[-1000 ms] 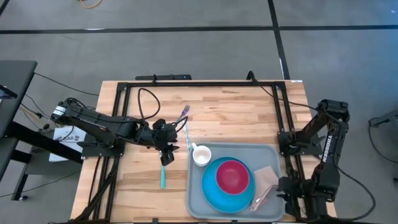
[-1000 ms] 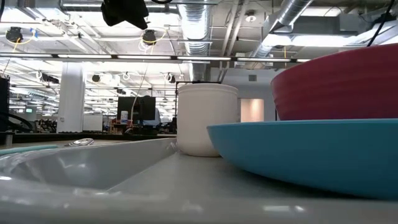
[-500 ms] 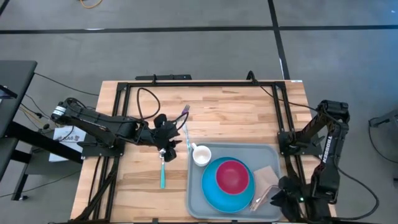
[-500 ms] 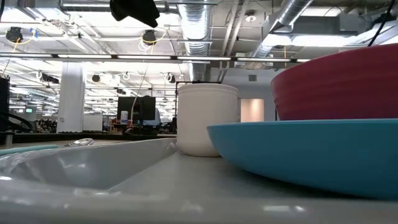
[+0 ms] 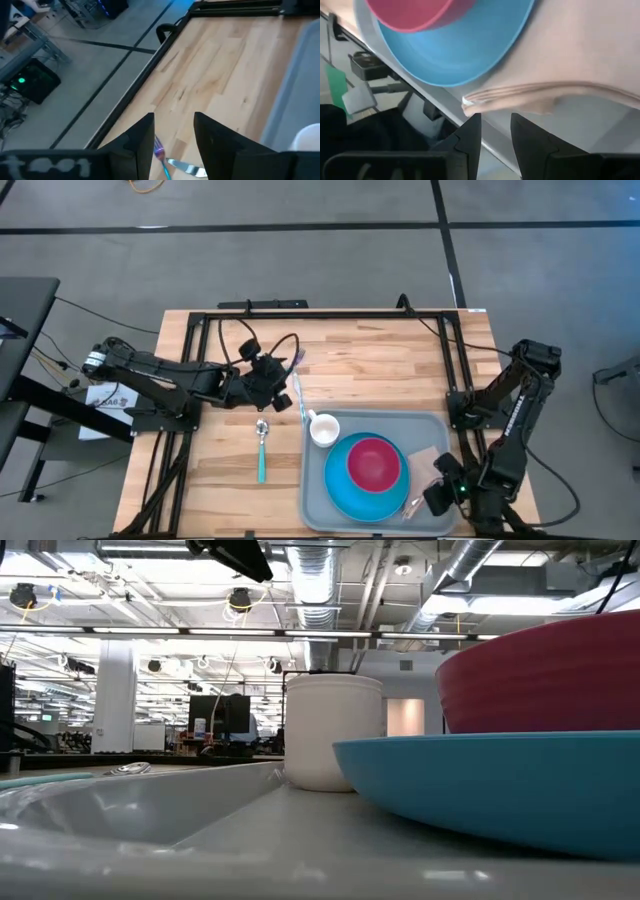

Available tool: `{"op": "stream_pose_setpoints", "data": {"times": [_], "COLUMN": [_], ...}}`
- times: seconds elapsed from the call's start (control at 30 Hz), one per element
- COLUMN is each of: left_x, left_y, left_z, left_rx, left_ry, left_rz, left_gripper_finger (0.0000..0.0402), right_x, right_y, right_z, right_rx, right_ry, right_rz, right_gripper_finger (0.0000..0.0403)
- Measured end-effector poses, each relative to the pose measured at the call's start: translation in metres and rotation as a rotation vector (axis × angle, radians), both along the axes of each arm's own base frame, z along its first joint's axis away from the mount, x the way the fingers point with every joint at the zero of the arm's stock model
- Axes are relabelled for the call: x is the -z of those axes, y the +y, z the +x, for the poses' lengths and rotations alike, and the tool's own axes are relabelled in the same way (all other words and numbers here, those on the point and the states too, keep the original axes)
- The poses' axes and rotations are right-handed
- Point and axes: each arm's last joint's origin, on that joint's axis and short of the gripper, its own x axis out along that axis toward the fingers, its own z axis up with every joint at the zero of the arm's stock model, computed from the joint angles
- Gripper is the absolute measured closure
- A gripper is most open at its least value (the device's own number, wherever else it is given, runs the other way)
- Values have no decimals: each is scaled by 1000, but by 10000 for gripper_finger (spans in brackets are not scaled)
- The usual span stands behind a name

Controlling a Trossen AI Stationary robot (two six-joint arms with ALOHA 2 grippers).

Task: Set up tray
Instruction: Put the brown napkin on the gray tray

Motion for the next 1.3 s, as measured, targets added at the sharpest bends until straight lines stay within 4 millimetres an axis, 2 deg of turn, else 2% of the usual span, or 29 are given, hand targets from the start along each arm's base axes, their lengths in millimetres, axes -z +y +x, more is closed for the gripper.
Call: {"op": "stream_pose_setpoints", "data": {"times": [0.2,0.4,0.6,0.7,0.87,1.2,1.3], "left_x": [0,0,1,1,-3,0,0], "left_y": [11,24,28,27,27,21,19], "left_z": [1,2,2,3,7,9,10], "left_rx": [-23,-55,-58,-43,-81,77,112], "left_ry": [25,46,50,43,-105,-81,-78], "left_rz": [25,42,25,-7,-116,-284,-327], "left_gripper_finger": [275,275,275,274,274,274,274], "right_x": [0,3,0,-1,-4,-6,-5], "right_y": [-5,-10,-1,2,7,4,3], "right_z": [10,2,-3,-6,-5,11,15], "right_rx": [42,29,3,-29,-18,68,117], "right_ry": [5,5,-83,-106,-167,-175,-82], "right_rz": [-8,-94,-58,-56,-17,34,107], "right_gripper_finger": [306,306,306,306,305,305,305]}}
